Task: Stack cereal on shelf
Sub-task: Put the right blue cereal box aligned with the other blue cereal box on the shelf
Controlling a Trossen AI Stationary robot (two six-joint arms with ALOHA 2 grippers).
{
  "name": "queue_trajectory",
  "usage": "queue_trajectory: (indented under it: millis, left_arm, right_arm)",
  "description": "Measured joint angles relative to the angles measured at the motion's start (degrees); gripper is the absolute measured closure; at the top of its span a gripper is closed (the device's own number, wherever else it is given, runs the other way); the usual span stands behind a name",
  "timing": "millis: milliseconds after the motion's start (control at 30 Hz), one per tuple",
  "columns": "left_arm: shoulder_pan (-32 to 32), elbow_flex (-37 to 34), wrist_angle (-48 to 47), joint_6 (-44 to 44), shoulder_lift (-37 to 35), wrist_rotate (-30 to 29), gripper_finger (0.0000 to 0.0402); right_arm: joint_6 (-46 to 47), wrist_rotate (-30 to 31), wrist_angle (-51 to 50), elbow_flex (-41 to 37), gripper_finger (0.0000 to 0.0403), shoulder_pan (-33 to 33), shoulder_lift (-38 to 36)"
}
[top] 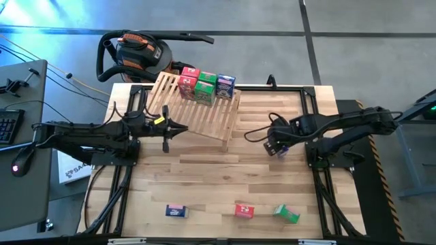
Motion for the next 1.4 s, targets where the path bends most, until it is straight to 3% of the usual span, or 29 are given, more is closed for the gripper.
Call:
queue_trajectory:
  millis: [133,367,500,800,1000,1200,1400]
  left_arm:
    - [0.0,0.0,-0.5,0.0,-0.1,0.0,0.0381]
    - [0.0,0.0,-0.8,0.0,-0.1,0.0,0.0381]
    - [0.0,0.0,-1.0,0.2,-0.1,0.0,0.0381]
    - [0.0,0.0,-2.1,0.3,-0.1,0.0,0.0381]
    - [0.0,0.0,-2.9,0.4,-0.1,0.0,0.0381]
    - [0.0,0.0,-2.9,0.4,-0.1,0.0,0.0381]
    - [0.0,0.0,-2.7,0.9,-0.1,0.0,0.0381]
  right_arm:
    - [-1.6,0.0,-2.7,2.1,0.0198,0.6,1.0]
    - [2.3,0.2,-14.6,3.2,0.0121,1.6,3.8]
    - [3.1,-0.2,-13.3,3.2,0.0102,1.5,3.9]
    - [3.2,-0.2,-13.3,2.9,0.0100,1.6,3.9]
    - [5.3,-1.0,-7.2,-5.3,0.0100,2.2,1.6]
    - [7.3,1.4,-2.6,-8.1,0.0101,3.4,-0.7]
    - [9.0,2.4,-2.2,-10.1,0.0136,3.8,-0.8]
